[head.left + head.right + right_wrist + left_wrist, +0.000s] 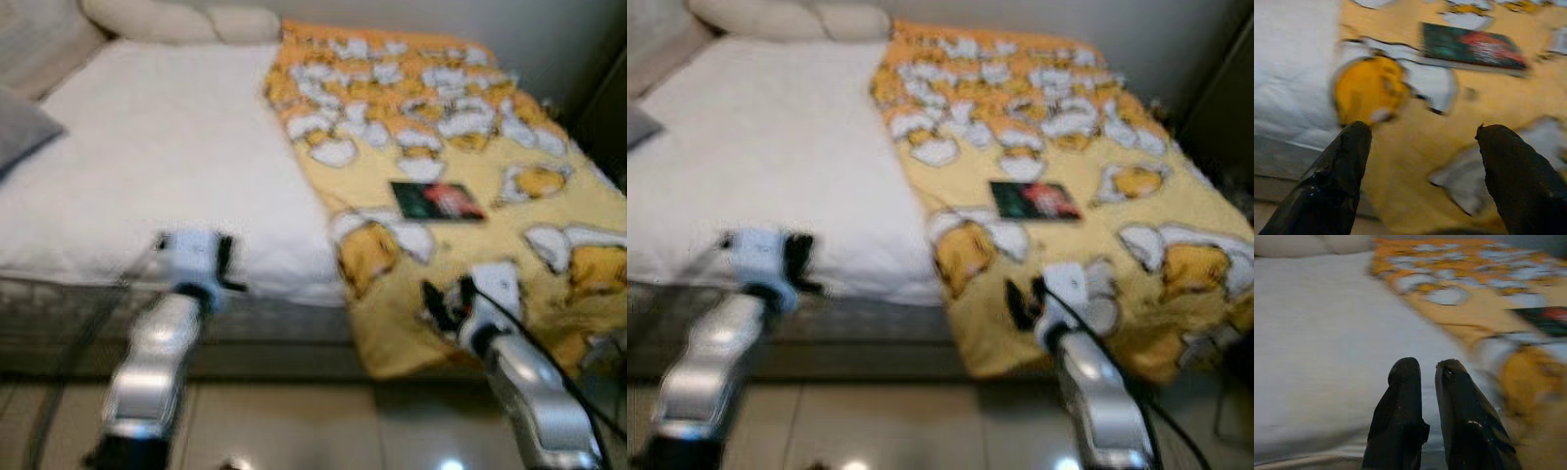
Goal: Clean up the room
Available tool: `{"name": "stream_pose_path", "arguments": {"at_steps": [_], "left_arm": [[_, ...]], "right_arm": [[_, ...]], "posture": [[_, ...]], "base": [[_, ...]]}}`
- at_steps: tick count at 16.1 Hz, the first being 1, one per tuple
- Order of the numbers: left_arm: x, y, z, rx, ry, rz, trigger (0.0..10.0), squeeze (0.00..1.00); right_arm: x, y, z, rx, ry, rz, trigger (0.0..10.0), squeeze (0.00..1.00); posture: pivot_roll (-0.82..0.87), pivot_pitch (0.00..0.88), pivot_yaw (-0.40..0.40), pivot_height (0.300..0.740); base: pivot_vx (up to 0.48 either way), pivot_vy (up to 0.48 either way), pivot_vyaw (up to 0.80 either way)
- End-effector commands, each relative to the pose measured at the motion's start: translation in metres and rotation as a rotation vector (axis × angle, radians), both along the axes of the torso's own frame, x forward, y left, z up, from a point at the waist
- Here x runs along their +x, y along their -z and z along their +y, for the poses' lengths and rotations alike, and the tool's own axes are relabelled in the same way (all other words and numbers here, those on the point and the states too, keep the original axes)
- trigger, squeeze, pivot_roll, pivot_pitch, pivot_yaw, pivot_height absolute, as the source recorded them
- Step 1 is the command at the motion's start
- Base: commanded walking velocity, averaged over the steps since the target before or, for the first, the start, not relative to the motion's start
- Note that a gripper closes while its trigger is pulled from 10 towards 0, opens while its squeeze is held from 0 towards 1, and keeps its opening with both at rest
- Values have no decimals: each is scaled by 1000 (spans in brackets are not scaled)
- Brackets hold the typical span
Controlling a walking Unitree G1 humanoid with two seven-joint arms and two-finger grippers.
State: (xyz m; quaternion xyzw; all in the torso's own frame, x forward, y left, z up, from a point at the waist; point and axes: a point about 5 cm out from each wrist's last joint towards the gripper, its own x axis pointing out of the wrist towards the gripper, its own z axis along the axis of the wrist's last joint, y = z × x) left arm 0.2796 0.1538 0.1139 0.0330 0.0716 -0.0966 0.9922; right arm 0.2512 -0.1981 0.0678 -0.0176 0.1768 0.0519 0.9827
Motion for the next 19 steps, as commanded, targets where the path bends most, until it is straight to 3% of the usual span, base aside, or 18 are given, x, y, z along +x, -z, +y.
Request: {"name": "stream_pose_path", "arguments": {"at_steps": [1, 3, 11, 19], "left_arm": [[2, -5, 8, 15, -22, -17, 10000, 0], [2, -6, 8, 17, -21, -27, 10000, 0], [6, -12, 5, -19, 10, -35, 10000, 0], [7, -15, 7, -19, 24, -46, 10000, 0]], "right_arm": [[3, -4, 2, 7, -3, -21, 10000, 0], [4, -4, 2, 14, 1, -20, 10000, 0], [7, -5, 7, 66, 0, -14, 10000, 0], [9, -5, 19, 17, -94, -17, 10000, 0]], "posture": [[-8, 0, -4, 740], [-10, 0, -2, 740], [-9, 0, 1, 740], [-5, 0, 7, 740]], "base": [[0, -480, 0], [0, -471, 0], [0, 0, 0], [343, 0, 75]]}}
